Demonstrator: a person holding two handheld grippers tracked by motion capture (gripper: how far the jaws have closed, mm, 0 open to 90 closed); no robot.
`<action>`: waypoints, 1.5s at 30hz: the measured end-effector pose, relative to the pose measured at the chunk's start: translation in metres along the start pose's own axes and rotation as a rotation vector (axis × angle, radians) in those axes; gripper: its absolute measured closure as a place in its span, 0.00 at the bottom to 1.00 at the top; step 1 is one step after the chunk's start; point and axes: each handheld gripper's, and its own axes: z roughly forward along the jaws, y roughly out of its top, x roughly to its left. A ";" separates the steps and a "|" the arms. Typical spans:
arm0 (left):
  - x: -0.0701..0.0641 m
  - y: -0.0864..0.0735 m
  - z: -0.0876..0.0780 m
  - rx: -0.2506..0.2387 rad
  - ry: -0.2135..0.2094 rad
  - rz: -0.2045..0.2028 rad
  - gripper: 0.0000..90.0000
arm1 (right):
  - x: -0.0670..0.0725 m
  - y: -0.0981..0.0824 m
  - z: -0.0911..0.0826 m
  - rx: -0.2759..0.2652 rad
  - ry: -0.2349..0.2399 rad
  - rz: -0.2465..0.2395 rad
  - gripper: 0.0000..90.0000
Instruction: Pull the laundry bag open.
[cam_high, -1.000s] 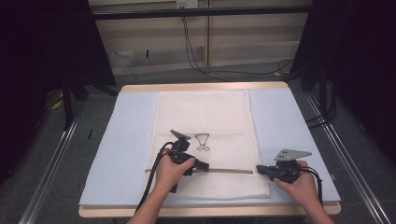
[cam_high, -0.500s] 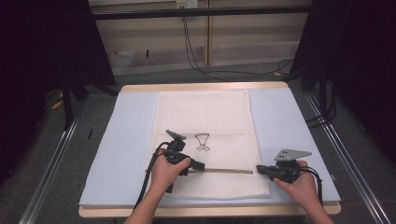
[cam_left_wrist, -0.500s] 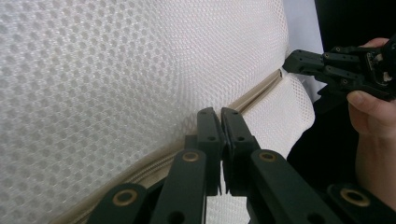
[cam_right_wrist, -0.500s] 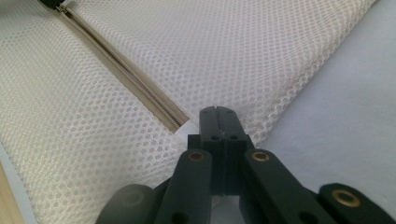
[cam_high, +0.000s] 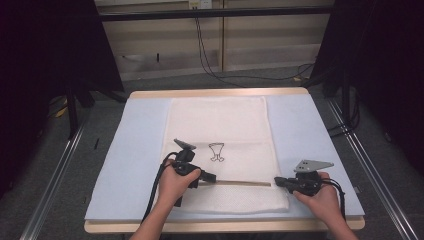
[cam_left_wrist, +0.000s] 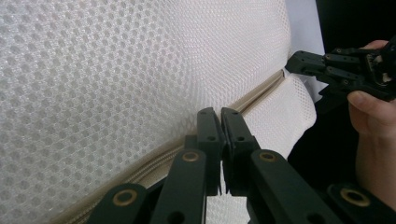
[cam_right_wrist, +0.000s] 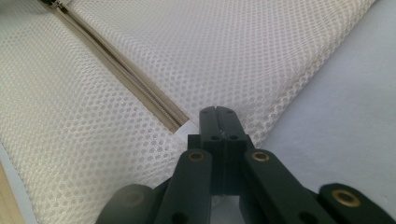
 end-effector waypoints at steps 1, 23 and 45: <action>0.001 0.000 -0.001 0.007 -0.005 0.001 0.97 | 0.000 0.000 0.000 -0.001 0.001 0.000 1.00; 0.006 -0.001 -0.012 0.005 0.007 -0.002 0.97 | 0.000 0.000 0.000 0.000 0.000 0.003 1.00; 0.016 -0.007 -0.029 -0.031 0.008 -0.027 0.97 | 0.000 0.000 0.000 0.001 -0.002 0.002 1.00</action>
